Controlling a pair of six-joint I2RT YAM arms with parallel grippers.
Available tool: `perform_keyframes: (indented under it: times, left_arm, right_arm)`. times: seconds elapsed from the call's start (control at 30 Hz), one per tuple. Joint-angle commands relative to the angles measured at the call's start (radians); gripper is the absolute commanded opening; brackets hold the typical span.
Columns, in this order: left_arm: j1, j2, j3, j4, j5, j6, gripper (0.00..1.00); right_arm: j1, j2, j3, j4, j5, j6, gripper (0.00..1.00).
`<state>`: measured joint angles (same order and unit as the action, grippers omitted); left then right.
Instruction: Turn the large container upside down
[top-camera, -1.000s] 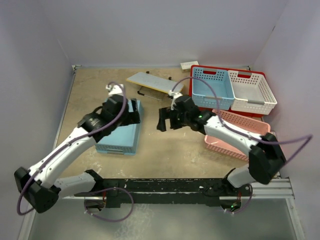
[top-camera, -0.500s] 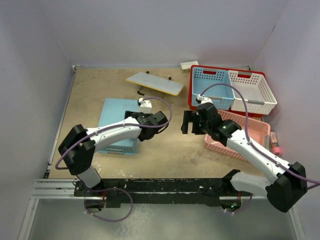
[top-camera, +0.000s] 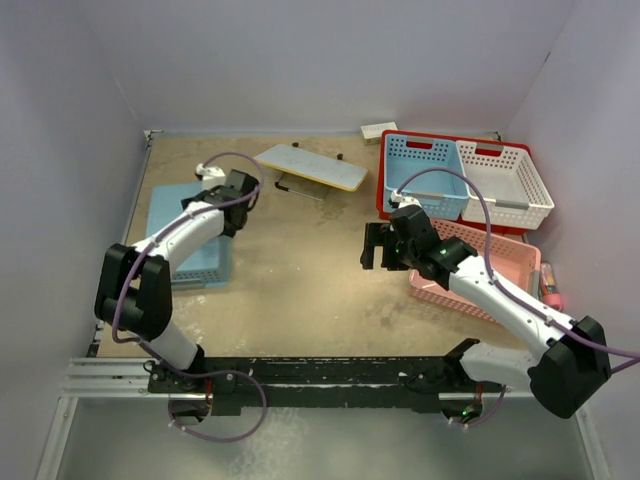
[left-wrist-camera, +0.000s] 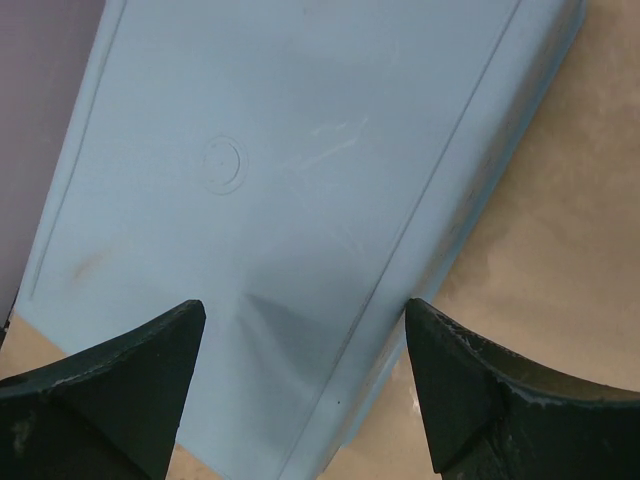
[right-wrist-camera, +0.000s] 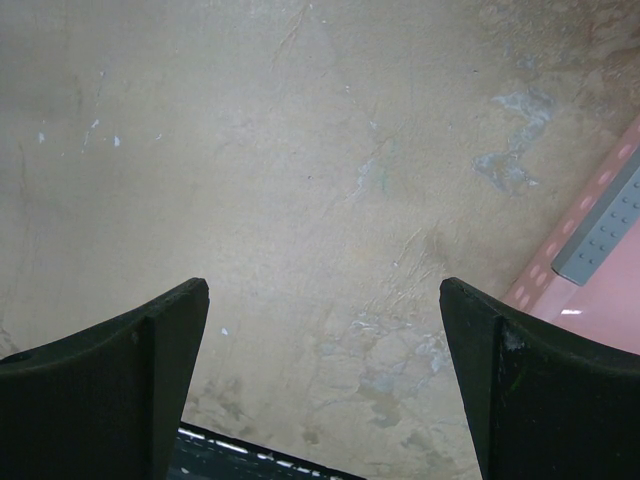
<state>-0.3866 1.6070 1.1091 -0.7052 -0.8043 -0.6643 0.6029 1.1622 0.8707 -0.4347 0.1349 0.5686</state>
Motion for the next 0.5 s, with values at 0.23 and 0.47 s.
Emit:
perform_keyframes:
  times: [0.23, 0.47]
  left_arm:
    - [0.020, -0.282, 0.073, -0.069, 0.190, -0.052, 0.80]
    - [-0.159, -0.529, -0.167, -0.239, 0.154, -0.380, 0.80]
  right_arm:
    - [0.005, -0.094, -0.017, -0.004, 0.014, 0.015, 1.00]
    - [0.004, -0.037, -0.023, 0.053, -0.022, 0.009, 1.00]
